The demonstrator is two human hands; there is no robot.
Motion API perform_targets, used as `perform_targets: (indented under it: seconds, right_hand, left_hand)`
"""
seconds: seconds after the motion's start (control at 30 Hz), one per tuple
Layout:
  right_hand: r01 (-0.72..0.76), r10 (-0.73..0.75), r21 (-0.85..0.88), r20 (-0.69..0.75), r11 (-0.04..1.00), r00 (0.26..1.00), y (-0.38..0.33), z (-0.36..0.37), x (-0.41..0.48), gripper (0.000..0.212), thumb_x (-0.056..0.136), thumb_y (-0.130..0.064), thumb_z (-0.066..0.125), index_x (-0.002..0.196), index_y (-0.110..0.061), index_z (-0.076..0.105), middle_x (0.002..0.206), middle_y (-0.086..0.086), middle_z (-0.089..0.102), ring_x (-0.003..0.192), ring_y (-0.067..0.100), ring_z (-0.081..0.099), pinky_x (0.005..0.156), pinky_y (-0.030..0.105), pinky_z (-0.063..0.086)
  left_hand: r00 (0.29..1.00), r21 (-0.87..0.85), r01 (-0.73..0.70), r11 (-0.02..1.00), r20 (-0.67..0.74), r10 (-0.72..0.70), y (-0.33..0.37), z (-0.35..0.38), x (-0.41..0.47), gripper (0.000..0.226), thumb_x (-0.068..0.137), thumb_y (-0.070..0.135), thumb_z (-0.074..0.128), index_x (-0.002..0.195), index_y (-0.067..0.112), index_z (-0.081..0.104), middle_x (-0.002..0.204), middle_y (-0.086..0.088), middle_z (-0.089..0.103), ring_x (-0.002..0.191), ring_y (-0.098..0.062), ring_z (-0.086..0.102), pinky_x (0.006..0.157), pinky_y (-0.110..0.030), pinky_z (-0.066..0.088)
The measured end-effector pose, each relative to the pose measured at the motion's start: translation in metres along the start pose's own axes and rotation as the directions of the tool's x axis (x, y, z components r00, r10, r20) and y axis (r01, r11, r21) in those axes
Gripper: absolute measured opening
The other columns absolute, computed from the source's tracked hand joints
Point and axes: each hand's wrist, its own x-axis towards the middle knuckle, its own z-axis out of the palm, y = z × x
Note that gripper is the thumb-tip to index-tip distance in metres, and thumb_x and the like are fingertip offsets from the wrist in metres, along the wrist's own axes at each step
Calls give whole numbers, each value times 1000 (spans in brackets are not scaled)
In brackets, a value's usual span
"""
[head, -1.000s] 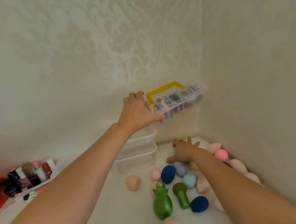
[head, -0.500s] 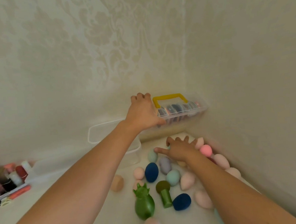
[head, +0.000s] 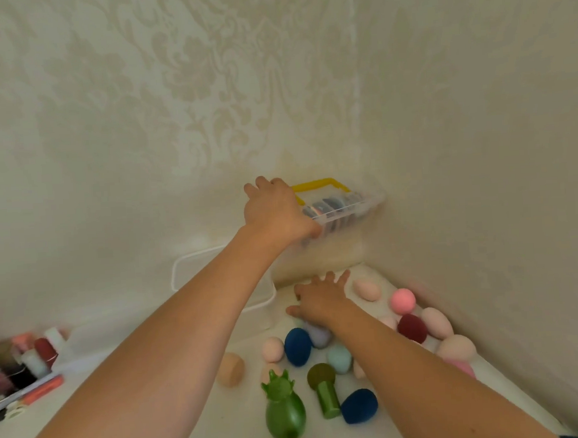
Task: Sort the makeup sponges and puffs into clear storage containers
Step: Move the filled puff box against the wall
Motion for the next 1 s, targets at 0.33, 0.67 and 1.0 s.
perform_targets:
  seconds: [0.33,0.67,1.0]
  right_hand:
    - [-236,217,129,151,963,965,68,-2,-4,102,69,-88,30,147,-22,26,156,13,8,142,39,10,111,62,10]
    - [-274,270,180,46,945,962,60,5,-20,75,78,-75,41,135,-25,44,146,6,27,136,38,18,106,65,14]
    - [-406,420,233,-10,884,908,50,2,-31,121,67,-84,47,150,-7,5,155,10,19,141,35,13,110,63,11]
  left_hand:
    - [953,-22,21,1000,304,-14,14,1,3,59,59,59,76,91,17,49,97,-3,55,105,-27,52,83,-32,37]
    - [991,-56,-88,995,96,93,3,28,-5,90,54,51,81,123,8,43,123,-13,42,119,-31,34,82,-34,40]
    - [983,28,-182,983,-17,183,10,42,-13,89,59,45,78,130,9,39,126,-15,40,118,-32,33,90,-36,39]
